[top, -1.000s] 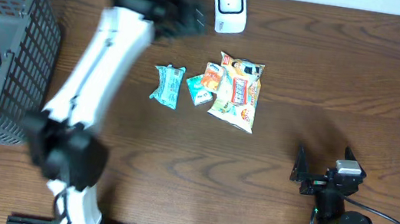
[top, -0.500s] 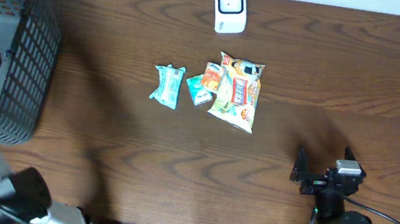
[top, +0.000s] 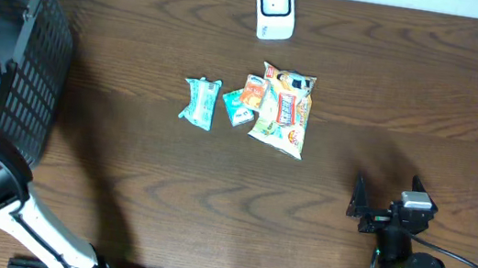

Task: Scan the item barcode
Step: 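Reach into the basket and grasp the dark green item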

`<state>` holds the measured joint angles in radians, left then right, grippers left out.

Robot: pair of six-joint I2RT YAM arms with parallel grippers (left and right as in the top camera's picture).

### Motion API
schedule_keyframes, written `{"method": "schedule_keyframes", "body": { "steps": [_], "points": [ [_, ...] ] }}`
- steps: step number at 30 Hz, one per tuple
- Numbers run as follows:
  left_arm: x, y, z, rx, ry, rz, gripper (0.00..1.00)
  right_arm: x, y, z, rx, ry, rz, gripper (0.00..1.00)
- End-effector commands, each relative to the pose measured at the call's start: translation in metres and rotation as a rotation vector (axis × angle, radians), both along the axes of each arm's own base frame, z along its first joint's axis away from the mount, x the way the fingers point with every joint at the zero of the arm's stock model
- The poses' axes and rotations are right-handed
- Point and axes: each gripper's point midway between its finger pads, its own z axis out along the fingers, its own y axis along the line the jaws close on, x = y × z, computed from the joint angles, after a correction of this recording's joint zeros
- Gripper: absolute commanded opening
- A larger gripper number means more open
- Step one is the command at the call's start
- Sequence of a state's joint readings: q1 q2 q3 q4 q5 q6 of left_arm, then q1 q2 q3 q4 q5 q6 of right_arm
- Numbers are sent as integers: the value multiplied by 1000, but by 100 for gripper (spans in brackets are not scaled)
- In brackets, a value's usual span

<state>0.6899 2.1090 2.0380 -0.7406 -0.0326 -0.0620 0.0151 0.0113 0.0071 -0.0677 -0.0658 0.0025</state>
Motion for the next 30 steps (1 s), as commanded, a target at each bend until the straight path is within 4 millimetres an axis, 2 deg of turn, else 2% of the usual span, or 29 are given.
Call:
{"method": "schedule_keyframes", "body": {
  "steps": [1,4,9,16,18,22,25,26,30],
  "points": [
    [4,6,-49,17,136,-103,96,0,-2,0,-12,0,-10,99],
    [6,7,-83,-7,193,-138,96,0,-3,0,-12,0,-11,99],
    [16,0,-117,-68,194,-201,96,0,-3,0,-12,0,-11,99],
    [17,-1,-139,-86,212,-205,97,0,-2,0,-12,0,-10,99],
    [15,-4,-154,-110,235,-207,97,0,-2,0,-12,0,-10,99],
    [13,-6,-170,-131,256,-208,96,0,-2,0,-11,0,-10,99],
    [11,-8,-175,-140,265,-209,95,0,-2,0,-12,0,-10,99],
    [10,-8,-175,-140,266,-209,94,0,-2,0,-12,0,-10,99],
    [9,-9,-176,-146,270,-208,76,0,-2,0,-11,0,-10,99]
  ]
}}
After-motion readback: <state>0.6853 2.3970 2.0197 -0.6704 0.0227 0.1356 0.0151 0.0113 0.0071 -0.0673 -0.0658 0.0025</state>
